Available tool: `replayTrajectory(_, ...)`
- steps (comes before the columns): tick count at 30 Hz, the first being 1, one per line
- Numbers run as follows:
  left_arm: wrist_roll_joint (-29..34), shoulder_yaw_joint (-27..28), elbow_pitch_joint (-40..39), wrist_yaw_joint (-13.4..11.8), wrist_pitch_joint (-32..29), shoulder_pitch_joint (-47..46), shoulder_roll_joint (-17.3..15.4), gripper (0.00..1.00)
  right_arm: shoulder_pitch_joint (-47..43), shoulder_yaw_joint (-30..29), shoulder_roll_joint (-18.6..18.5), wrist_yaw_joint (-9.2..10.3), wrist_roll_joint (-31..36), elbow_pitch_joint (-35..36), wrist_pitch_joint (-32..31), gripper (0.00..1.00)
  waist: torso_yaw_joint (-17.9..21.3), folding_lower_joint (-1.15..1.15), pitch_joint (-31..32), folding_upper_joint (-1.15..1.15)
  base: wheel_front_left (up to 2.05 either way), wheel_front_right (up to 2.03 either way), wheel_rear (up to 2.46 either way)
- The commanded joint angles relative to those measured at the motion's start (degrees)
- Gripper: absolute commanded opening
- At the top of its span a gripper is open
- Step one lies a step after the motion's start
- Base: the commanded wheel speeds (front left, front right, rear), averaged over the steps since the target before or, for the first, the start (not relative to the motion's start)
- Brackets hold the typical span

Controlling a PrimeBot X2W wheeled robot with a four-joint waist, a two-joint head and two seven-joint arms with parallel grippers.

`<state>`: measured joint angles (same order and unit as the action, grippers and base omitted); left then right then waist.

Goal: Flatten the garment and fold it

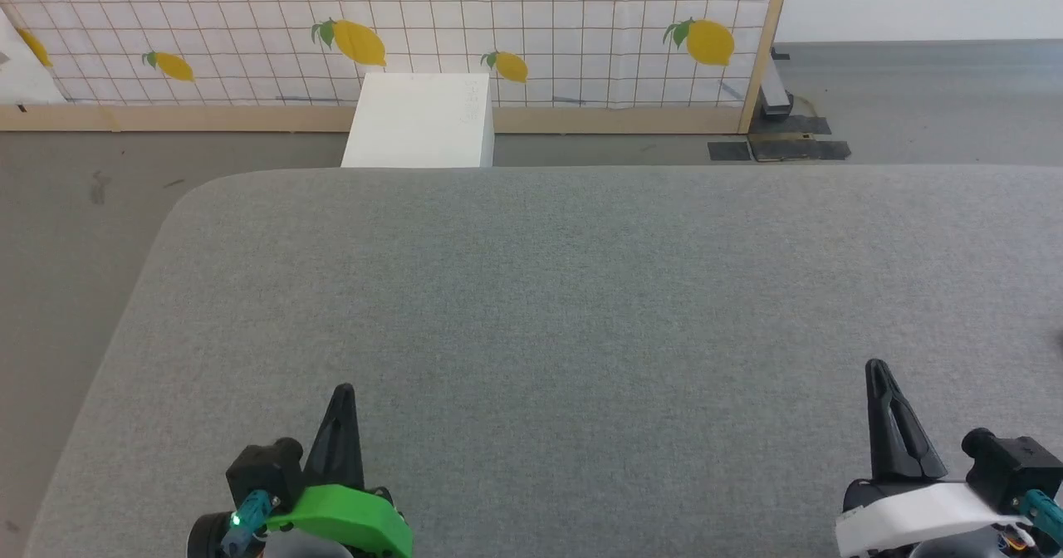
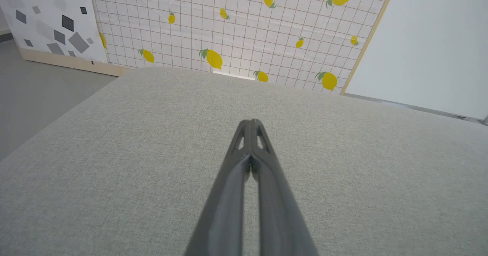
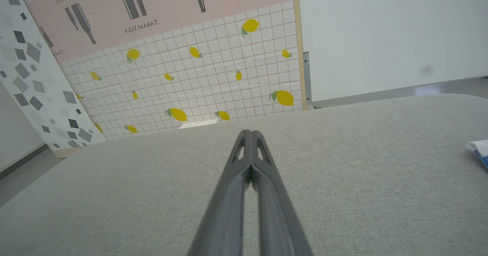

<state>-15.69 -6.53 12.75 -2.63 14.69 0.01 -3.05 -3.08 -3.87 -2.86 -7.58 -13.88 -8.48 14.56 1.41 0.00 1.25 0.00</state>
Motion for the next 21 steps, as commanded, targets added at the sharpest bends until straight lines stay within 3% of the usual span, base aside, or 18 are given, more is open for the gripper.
replayTrajectory(1, 0.4, 0.1, -0.3, 0.1, -0.3, 0.0, 0.0, 0.00, 0.1, 0.1, 0.0, 0.00, 0.3, 0.2, -0.3, 0.00, 0.0, 0.00, 0.0, 0.00, 0.00, 0.00, 0.00)
replayTrajectory(21, 2.8, 1.2, -2.3, 0.5, -2.6, 0.0, 0.0, 0.00, 0.6, 0.7, 0.0, 0.02, 2.5, 1.5, -2.6, 0.00, -0.2, 0.00, -0.2, 0.00, 0.00, 0.00, 0.00)
